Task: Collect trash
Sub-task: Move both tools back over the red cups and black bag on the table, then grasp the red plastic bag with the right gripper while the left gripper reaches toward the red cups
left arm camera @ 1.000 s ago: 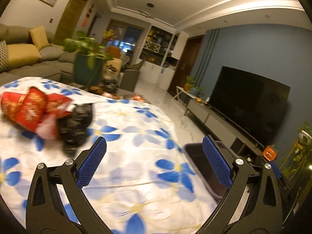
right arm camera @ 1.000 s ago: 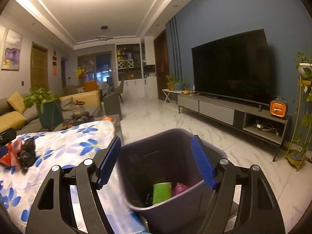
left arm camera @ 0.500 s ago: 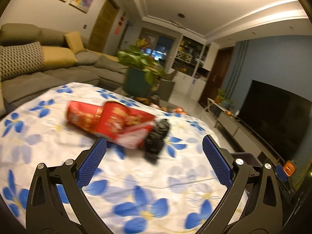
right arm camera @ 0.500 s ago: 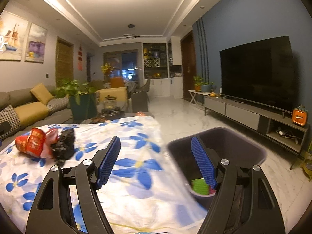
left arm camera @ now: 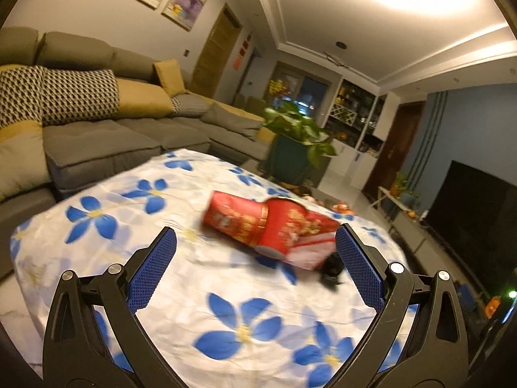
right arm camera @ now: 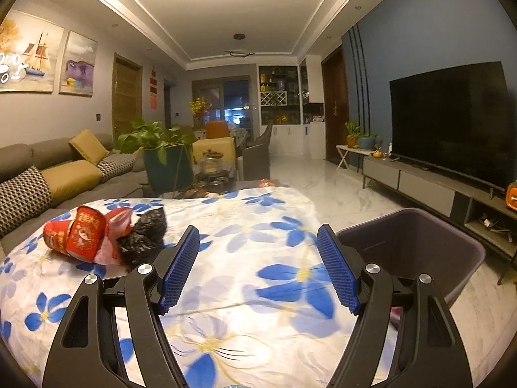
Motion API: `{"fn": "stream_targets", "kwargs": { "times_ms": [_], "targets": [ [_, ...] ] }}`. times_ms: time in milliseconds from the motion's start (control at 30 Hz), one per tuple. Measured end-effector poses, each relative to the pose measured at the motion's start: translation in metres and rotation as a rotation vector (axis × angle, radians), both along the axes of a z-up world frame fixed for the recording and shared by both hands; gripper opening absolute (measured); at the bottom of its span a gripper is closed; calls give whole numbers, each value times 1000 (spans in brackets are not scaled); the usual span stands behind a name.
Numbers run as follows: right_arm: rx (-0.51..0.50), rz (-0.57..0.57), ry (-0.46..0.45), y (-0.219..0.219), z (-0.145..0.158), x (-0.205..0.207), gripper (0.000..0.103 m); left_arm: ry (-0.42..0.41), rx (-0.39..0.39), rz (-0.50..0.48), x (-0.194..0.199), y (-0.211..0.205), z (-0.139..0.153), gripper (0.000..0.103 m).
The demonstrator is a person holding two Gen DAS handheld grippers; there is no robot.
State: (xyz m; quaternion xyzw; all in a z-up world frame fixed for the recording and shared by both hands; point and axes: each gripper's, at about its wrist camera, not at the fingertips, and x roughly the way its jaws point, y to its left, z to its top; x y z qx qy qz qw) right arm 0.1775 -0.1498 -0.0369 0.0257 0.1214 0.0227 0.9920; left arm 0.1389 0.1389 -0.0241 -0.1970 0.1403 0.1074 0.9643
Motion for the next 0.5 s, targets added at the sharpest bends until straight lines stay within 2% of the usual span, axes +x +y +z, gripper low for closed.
{"fn": "stream_targets", "kwargs": {
  "times_ms": [367,500],
  "targets": [
    [38,148,48,64,0,31,73,35,65,43,25,23,-12,97],
    [31,218,88,95,-5,48,66,44,61,40,36,29,-17,97]
  ]
}}
